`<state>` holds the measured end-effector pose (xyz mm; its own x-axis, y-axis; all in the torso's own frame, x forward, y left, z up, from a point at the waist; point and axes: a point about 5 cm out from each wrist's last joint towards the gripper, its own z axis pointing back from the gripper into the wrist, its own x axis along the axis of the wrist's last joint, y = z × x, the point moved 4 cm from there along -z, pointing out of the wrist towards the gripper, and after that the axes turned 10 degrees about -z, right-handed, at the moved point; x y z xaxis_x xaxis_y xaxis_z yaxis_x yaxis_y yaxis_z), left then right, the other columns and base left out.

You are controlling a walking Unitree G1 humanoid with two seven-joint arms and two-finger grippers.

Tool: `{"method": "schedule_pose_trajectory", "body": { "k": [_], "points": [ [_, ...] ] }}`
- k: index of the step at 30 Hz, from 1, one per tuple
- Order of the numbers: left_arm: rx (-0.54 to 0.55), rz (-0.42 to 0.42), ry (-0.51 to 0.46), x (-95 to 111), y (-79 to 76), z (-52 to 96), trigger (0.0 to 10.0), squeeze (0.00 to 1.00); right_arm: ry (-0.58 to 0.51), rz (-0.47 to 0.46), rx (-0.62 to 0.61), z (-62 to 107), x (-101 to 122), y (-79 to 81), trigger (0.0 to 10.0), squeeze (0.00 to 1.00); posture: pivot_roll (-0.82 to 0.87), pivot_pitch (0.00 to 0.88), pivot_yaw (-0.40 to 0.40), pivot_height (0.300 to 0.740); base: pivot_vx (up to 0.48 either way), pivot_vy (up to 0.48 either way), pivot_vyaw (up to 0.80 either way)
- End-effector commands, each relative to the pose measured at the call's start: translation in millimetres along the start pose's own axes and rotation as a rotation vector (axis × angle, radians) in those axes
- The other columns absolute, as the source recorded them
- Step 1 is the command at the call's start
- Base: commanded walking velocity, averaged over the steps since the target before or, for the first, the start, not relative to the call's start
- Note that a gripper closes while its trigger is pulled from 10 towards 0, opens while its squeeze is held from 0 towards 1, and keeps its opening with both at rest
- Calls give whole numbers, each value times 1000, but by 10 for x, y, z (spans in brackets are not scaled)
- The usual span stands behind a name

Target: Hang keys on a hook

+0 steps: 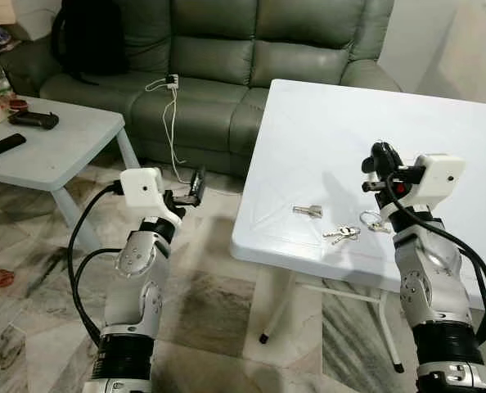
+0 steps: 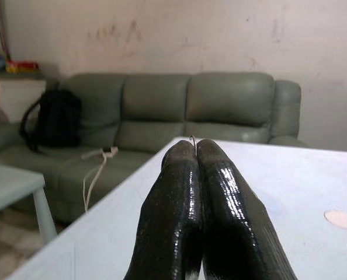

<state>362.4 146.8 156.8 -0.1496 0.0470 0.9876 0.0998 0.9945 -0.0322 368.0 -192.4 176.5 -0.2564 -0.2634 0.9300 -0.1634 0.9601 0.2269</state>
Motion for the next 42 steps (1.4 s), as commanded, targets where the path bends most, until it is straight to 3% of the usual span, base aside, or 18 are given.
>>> {"method": "schedule_pose_trajectory", "body": {
  "k": [1,5,12,20,34,42],
  "points": [
    [23,10,-16,40,42,-36,10000,0,16,38,-10,19,-20,11,10000,0,-20,0,-67,740,0,0,0],
    [34,14,-17,25,63,-42,10000,0,33,39,-18,38,-94,59,10000,0,-18,0,-63,740,0,0,0],
    [3,50,-20,-30,-39,35,10000,0,90,36,-9,182,-293,206,10000,0,-21,0,-42,740,0,0,0],
    [10,42,-25,-7,2,-18,10000,0,112,36,-34,157,-347,235,10000,0,-21,0,-23,740,0,0,-450],
    [-27,-18,-74,125,7,-56,10000,0,71,97,-21,93,-196,280,10000,0,-21,0,-24,740,0,0,-774],
    [-9,-4,-72,112,34,-59,10000,0,80,115,-18,96,-200,272,10000,0,-24,0,-30,740,0,-48,-774]
  ]
}}
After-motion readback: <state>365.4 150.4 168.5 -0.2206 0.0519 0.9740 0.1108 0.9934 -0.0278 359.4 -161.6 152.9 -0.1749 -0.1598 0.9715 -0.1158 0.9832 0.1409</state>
